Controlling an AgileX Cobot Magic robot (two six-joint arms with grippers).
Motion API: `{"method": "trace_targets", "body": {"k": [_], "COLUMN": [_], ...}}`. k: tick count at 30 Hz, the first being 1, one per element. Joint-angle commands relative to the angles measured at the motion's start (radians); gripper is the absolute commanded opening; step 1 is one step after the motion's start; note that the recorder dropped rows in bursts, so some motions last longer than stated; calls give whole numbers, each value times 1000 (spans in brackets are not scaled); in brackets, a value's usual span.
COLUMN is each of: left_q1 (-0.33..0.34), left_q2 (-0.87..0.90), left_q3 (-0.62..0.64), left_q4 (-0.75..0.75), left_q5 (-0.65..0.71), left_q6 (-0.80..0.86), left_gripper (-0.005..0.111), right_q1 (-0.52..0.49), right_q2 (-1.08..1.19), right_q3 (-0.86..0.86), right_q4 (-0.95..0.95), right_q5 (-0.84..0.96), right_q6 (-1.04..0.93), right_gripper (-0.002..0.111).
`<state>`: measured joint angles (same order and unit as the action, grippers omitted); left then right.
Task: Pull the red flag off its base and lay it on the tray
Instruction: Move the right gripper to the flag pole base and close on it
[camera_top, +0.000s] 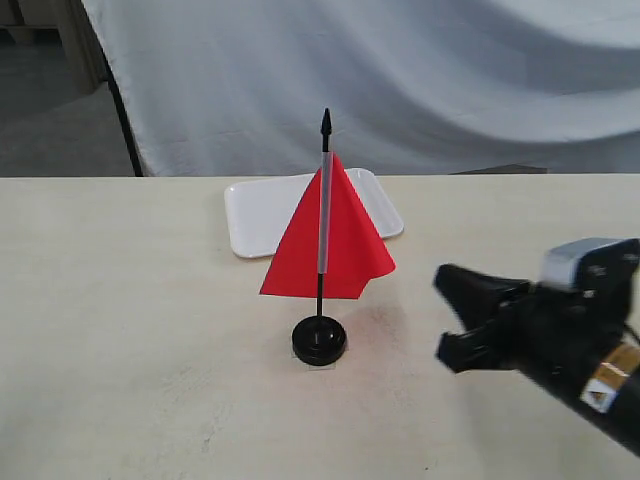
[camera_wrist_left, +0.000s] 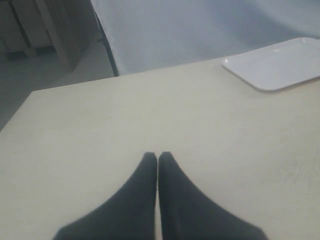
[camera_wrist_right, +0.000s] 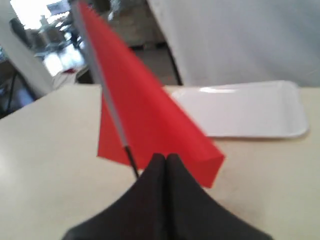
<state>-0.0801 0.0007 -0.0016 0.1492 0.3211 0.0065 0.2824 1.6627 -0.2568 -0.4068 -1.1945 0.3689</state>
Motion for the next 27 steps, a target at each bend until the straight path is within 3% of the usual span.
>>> {"method": "trace_targets", "body": {"k": [1,11,14,18,21,27], "left_q1": [-8,-8,-8,-8,-8,-8], "left_q2": [-1,-1,-1,-1,-1,-1], "left_q3": [2,2,2,2,2,2], "left_q4": [-1,-1,-1,-1,-1,-1], "left_q5": [-22,-24,-24,-24,-24,-24], "left_q6": [-7,-7,-7,-7,-7,-7], "left_gripper": [1,1,1,1,1,1], "right_q1": [139,263,294,328,346,383], "right_q2": [170,195,195,195,195,195], "right_q3": [-92,-160,-192,-230,-256,-309], "right_q4": [-4,141,254,316,244,401], "right_q5": [-27,23,109,210,206,297], "right_q6": [-72,-105,-96,-99,-109,-180], "right_gripper": [-1,1,20,74,104,104]}}
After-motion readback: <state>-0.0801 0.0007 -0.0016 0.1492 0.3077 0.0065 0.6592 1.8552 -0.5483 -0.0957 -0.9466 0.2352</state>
